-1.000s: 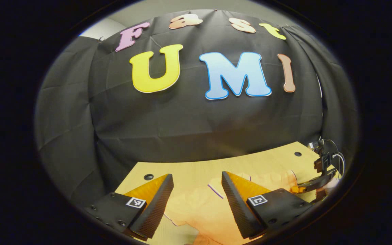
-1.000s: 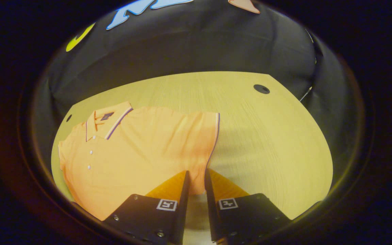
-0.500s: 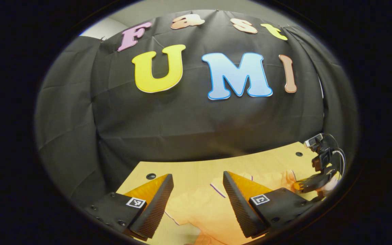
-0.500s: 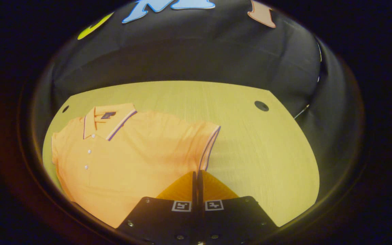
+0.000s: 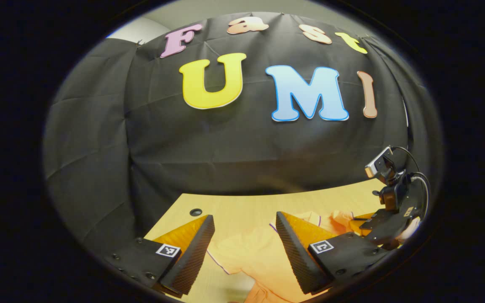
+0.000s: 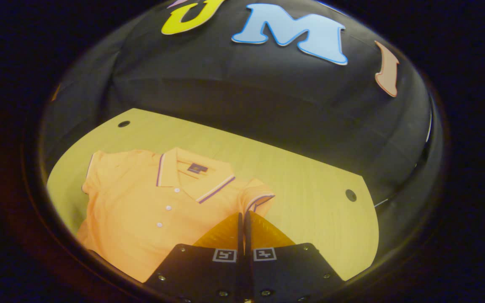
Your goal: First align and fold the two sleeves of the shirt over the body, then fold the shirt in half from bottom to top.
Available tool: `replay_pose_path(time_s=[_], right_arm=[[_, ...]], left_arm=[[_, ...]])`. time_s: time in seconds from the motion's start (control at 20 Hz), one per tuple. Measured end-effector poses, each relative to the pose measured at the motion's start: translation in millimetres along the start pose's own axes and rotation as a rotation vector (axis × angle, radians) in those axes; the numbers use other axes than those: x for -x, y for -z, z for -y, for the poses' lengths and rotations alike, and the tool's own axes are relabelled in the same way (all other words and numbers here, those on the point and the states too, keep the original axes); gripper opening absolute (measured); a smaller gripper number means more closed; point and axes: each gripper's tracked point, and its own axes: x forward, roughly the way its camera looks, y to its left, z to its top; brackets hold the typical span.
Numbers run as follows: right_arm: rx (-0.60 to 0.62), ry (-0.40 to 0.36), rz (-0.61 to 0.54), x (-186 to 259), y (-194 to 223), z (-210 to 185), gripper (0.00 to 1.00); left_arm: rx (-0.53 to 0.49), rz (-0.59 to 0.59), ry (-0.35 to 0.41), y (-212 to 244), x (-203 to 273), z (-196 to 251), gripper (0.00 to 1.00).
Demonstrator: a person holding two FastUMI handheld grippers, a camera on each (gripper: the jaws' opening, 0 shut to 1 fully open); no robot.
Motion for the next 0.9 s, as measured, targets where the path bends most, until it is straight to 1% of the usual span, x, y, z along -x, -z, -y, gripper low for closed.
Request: replay_pose_path(time_s=[0.1,0.2,0.25,0.3,0.4,0.45,0.5,0.55,0.6,0.65,0.7,0.75,0.8,0.85,0.9], right_arm=[[0.059,-0.036,-0.008,-1,3,-23,0.00],[0.086,-0.069,-0.025,-2,9,-42,0.00],[0.096,-0.083,-0.036,-3,11,-49,0.00],[0.104,-0.094,-0.048,-4,15,-54,0.00],[0.114,-0.105,-0.071,-7,22,-61,0.00],[0.114,-0.108,-0.083,-7,23,-64,0.00],[0.109,-0.114,-0.096,-10,27,-65,0.00],[0.103,-0.120,-0.112,-11,29,-67,0.00],[0.094,-0.134,-0.128,-13,35,-71,0.00],[0.073,-0.166,-0.154,-15,40,-77,0.06],[0.055,-0.182,-0.182,-14,46,-81,0.11],[0.049,-0.168,-0.187,-14,46,-76,0.12],[0.039,-0.170,-0.181,-15,44,-74,0.12],[0.027,-0.169,-0.177,-8,42,-75,0.31],[0.022,-0.164,-0.171,-6,39,-72,0.37]], left_arm=[[0.001,-0.005,-0.019,6,2,-12,0.96],[0.003,-0.008,-0.033,9,4,-22,0.96],[0.006,-0.010,-0.040,11,5,-27,0.96],[0.009,-0.013,-0.047,13,6,-32,0.92],[0.016,-0.017,-0.058,17,7,-40,0.92],[0.019,-0.019,-0.062,19,7,-43,0.96],[0.021,-0.021,-0.065,20,6,-46,0.96],[0.023,-0.023,-0.068,21,5,-49,1.00],[0.024,-0.025,-0.069,22,4,-51,0.99],[0.025,-0.027,-0.070,25,3,-53,0.97],[0.027,-0.031,-0.069,26,2,-53,0.96],[0.031,-0.037,-0.068,28,1,-52,0.92],[0.034,-0.042,-0.067,32,-3,-54,0.96],[0.037,-0.047,-0.066,38,-7,-56,0.92],[0.039,-0.054,-0.065,46,-13,-59,0.96]])
